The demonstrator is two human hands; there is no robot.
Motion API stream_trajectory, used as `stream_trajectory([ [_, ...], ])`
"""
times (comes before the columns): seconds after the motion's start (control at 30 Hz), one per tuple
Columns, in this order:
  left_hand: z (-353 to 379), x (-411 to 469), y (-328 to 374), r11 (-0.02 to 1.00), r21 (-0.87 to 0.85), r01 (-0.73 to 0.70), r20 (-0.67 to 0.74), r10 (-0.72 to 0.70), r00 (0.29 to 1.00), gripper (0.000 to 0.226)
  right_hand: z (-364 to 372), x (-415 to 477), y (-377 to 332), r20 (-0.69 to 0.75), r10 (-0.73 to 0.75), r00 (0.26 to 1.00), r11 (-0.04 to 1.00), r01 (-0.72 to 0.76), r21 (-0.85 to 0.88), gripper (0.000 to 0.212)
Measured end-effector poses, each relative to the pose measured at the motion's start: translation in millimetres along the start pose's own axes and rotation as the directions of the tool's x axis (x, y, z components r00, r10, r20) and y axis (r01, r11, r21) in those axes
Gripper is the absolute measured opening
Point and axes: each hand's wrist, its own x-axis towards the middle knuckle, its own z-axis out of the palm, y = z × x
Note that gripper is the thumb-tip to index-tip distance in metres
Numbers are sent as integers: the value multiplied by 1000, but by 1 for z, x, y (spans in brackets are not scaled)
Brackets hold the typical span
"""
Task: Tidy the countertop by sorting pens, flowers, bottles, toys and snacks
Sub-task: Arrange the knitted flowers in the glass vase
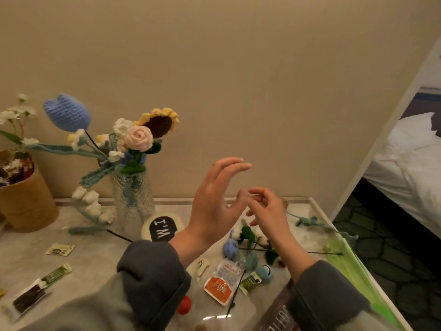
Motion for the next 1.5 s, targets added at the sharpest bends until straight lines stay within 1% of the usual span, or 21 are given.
stream_trajectory([
  [0.07, 21, -3, 8, 993, -29, 111, 30, -110, 993, 42, -22, -1, 9, 21, 24, 999, 999, -23, -48, 19],
  [0.13, 41, -10, 14, 972, -49, 228, 75, -224, 972, 43, -41, -3, 21, 44, 52, 998, 993, -47, -107, 17],
  [0.23, 71, -25, 21, 909, -53, 414, 172, -400, 900, 40, -66, -4, 42, 75, 85, 994, 972, -66, -224, 18],
  [0.33, 98, -48, 19, 816, -13, 578, 312, -546, 777, 37, -84, -4, 65, 122, 107, 987, 927, -55, -372, 16],
  [0.4, 112, -64, 13, 741, 40, 671, 377, -633, 676, 35, -94, -4, 81, 158, 122, 980, 879, -32, -476, 16],
  [0.47, 125, -80, 9, 647, 83, 758, 425, -711, 560, 31, -103, -6, 96, 191, 160, 968, 822, -24, -569, 17],
  [0.57, 141, -102, 7, 544, 163, 823, 480, -772, 416, 27, -112, -9, 114, 223, 255, 941, 717, -29, -697, 25],
  [0.67, 152, -118, 8, 494, 202, 846, 504, -793, 343, 28, -114, -11, 126, 254, 327, 910, 667, -32, -745, 32],
  [0.73, 156, -121, 11, 462, 203, 863, 511, -802, 308, 28, -113, -11, 130, 265, 330, 906, 654, -18, -756, 31],
  [0.8, 160, -122, 10, 449, 222, 865, 496, -816, 297, 27, -112, -12, 131, 262, 289, 921, 667, 3, -745, 27],
  [0.87, 163, -121, 11, 412, 194, 890, 474, -834, 283, 29, -114, -13, 128, 245, 233, 941, 710, 8, -704, 22],
  [0.93, 165, -114, 14, 368, 116, 923, 456, -845, 279, 28, -116, -13, 122, 229, 171, 958, 747, 25, -664, 19],
  [1.0, 162, -101, 19, 331, 26, 943, 434, -854, 287, 27, -119, -12, 110, 220, 114, 969, 775, 52, -630, 22],
  [1.07, 160, -88, 21, 311, -69, 948, 390, -866, 312, 31, -118, -11, 95, 219, 55, 974, 815, 83, -573, 22],
  [1.13, 155, -71, 22, 317, -154, 936, 334, -875, 352, 33, -115, -10, 78, 220, -2, 976, 867, 111, -486, 18],
  [1.2, 148, -53, 26, 338, -239, 910, 283, -872, 399, 28, -110, -9, 62, 216, -58, 975, 909, 141, -392, 13],
  [1.27, 139, -37, 30, 372, -286, 883, 241, -864, 442, 22, -105, -8, 47, 223, -104, 969, 938, 170, -303, 11],
  [1.33, 130, -26, 32, 365, -358, 859, 222, -861, 458, 21, -97, -9, 35, 261, -115, 959, 950, 183, -254, 14],
  [1.43, 117, -16, 32, 311, -481, 820, 193, -875, 445, 16, -84, -7, 25, 325, -92, 941, 974, 152, -167, 20],
  [1.5, 109, -14, 31, 337, -478, 811, 164, -873, 459, 16, -79, -6, 20, 350, -54, 935, 990, 97, -107, 19],
])
